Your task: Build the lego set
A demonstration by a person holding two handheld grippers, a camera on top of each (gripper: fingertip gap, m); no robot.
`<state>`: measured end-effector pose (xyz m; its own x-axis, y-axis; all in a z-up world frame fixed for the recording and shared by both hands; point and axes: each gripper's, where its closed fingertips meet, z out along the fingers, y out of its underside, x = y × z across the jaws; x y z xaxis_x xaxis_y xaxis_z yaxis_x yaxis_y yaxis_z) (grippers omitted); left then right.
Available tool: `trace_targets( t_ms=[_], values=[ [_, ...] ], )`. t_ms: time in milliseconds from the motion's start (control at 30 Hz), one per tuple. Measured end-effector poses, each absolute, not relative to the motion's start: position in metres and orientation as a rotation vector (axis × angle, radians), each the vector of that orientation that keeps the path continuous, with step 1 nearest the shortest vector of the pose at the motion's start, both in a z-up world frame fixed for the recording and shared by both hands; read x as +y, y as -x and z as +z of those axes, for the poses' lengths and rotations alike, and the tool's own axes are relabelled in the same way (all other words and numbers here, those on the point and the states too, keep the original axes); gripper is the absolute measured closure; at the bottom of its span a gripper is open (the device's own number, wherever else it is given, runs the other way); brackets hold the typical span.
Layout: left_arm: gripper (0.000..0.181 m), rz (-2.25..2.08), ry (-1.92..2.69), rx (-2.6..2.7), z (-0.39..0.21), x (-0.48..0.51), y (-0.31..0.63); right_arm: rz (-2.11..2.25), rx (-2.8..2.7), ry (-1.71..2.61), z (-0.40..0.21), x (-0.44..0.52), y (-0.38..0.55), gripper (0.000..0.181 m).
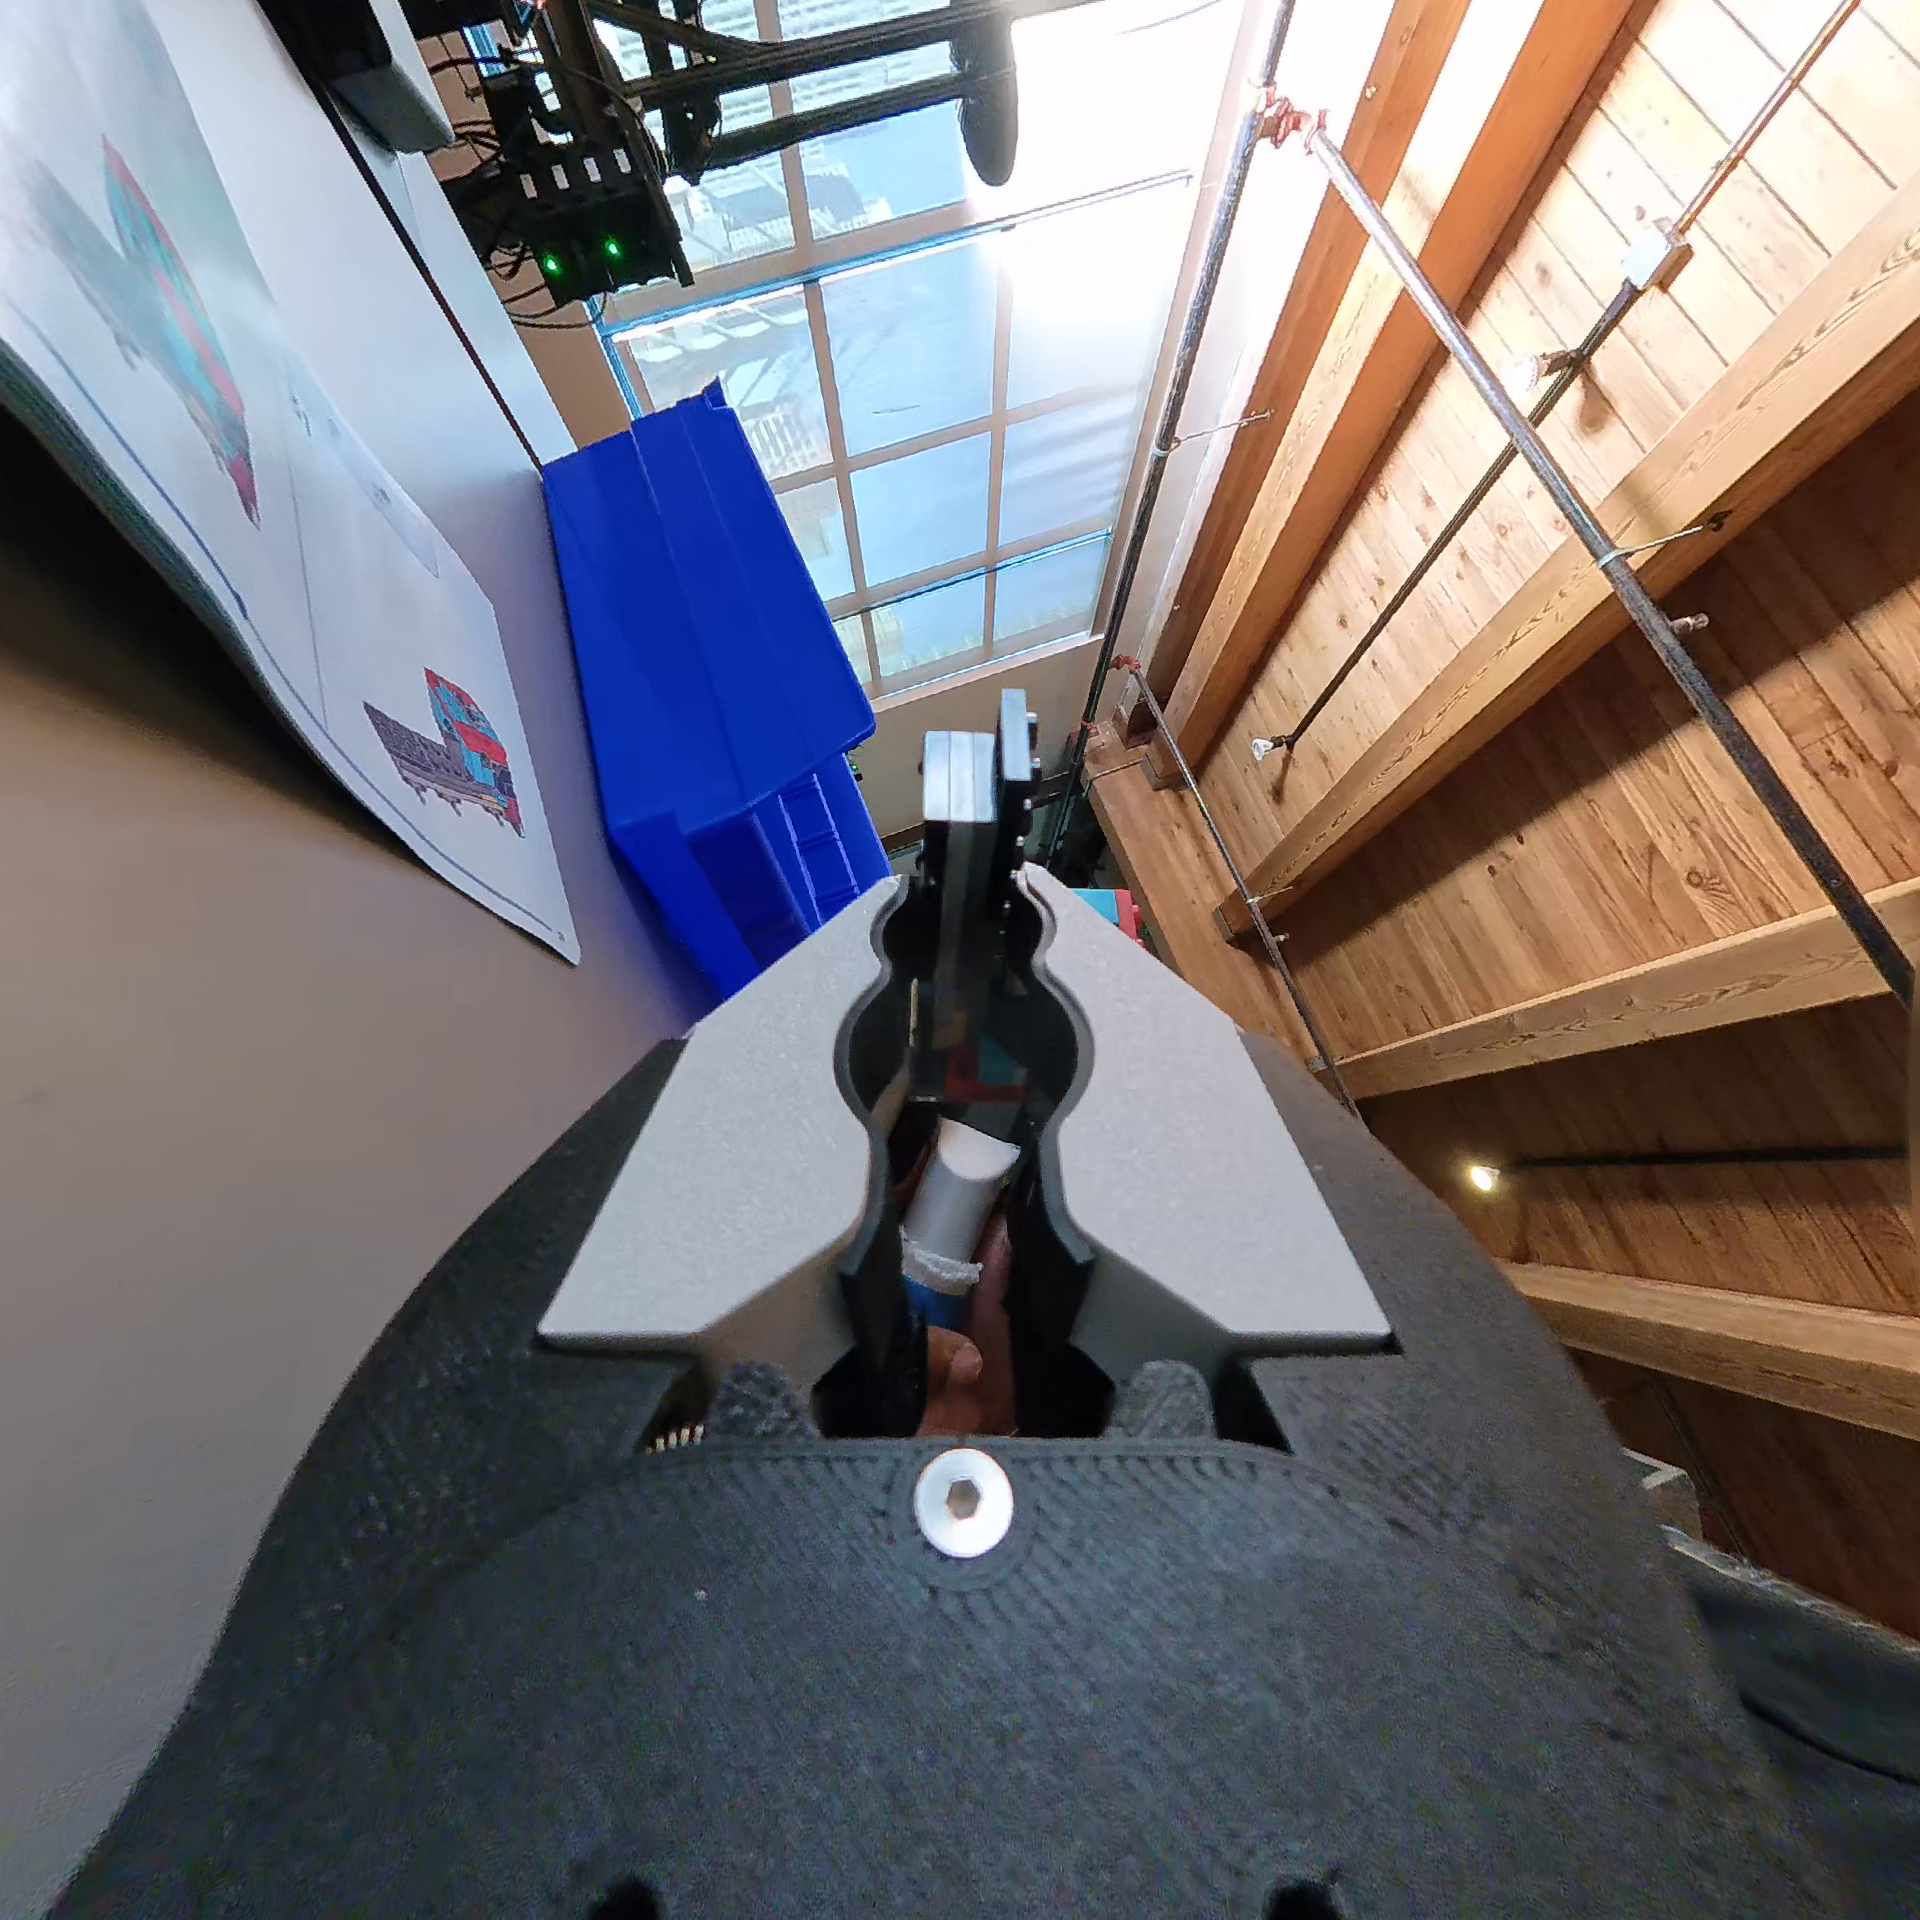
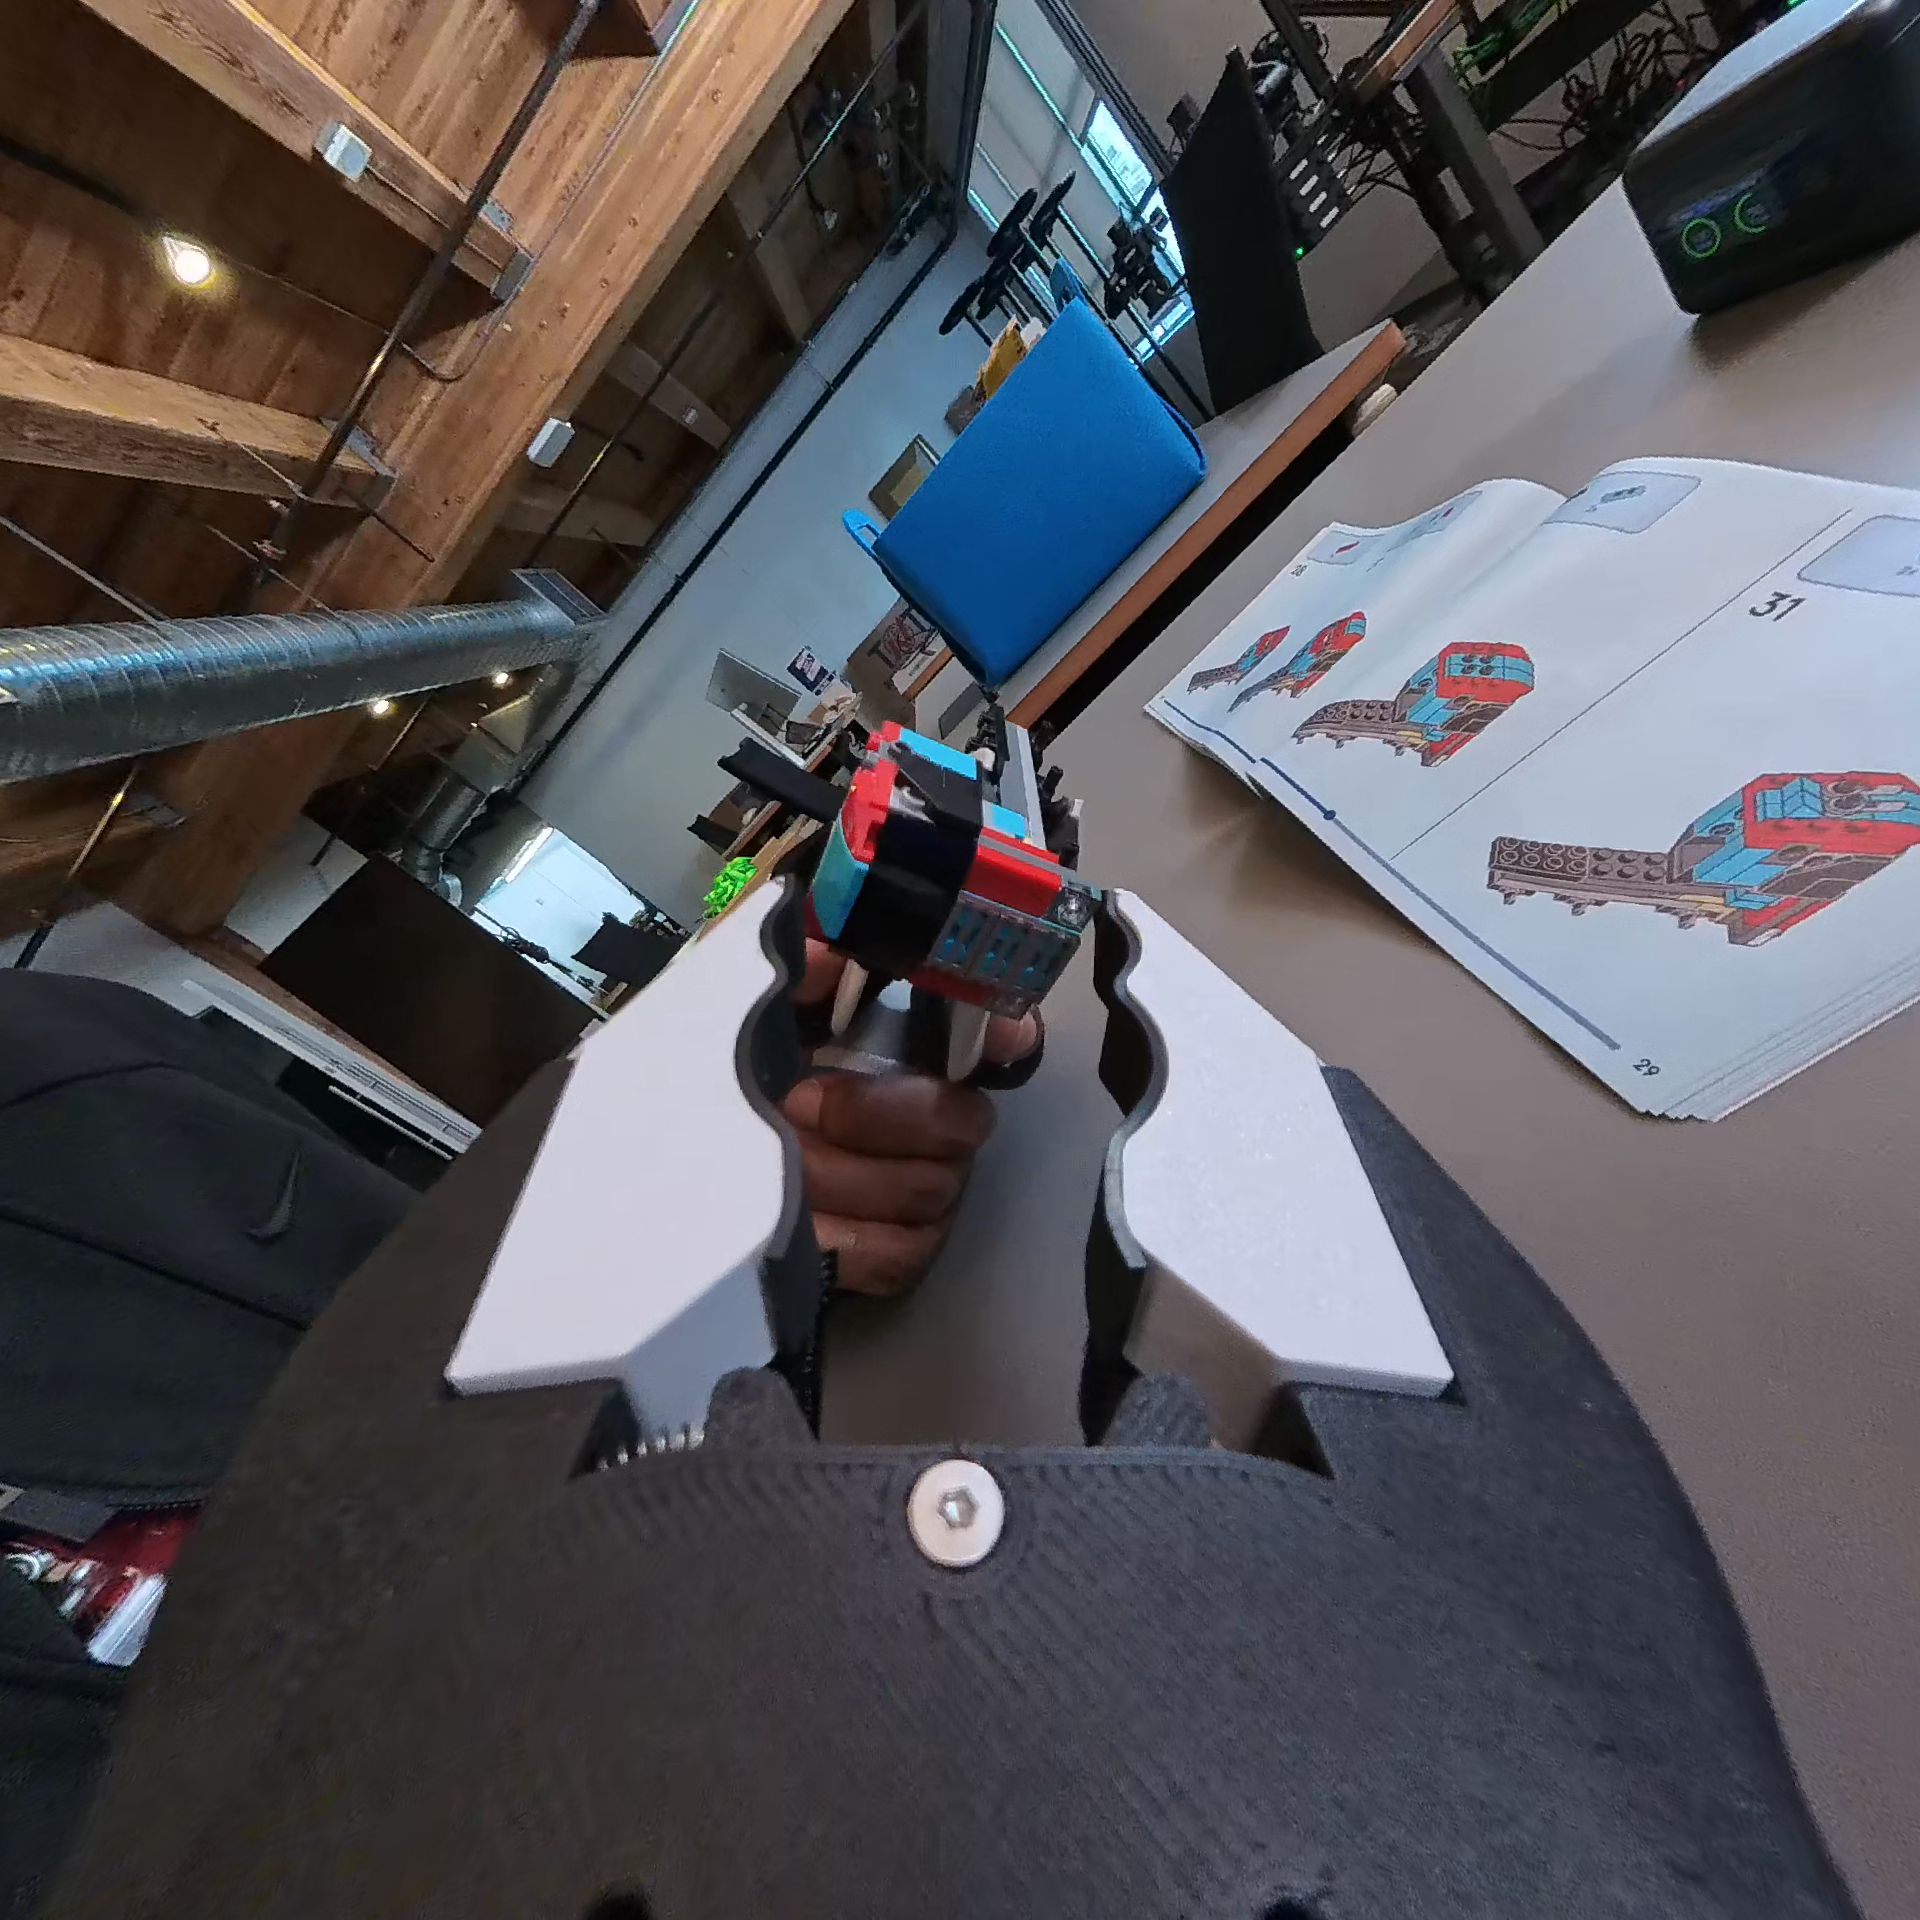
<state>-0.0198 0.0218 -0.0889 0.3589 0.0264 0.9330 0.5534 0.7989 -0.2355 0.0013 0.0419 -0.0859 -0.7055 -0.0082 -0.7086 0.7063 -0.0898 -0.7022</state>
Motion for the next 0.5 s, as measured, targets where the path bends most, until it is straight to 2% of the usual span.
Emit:
trace_targets(
  t_ms=[200,500],
  values=[
    [0.166,-0.360,0.542,-1.180,-0.090,0.017,0.022,-1.884,1.682,-0.765,-0.083,0.048,0.004,0.118],
    [0.165,-0.376,0.529,-1.209,-0.094,0.014,0.022,-1.991,1.934,-0.837,-0.093,0.071,0.032,0.118]
  ],
)
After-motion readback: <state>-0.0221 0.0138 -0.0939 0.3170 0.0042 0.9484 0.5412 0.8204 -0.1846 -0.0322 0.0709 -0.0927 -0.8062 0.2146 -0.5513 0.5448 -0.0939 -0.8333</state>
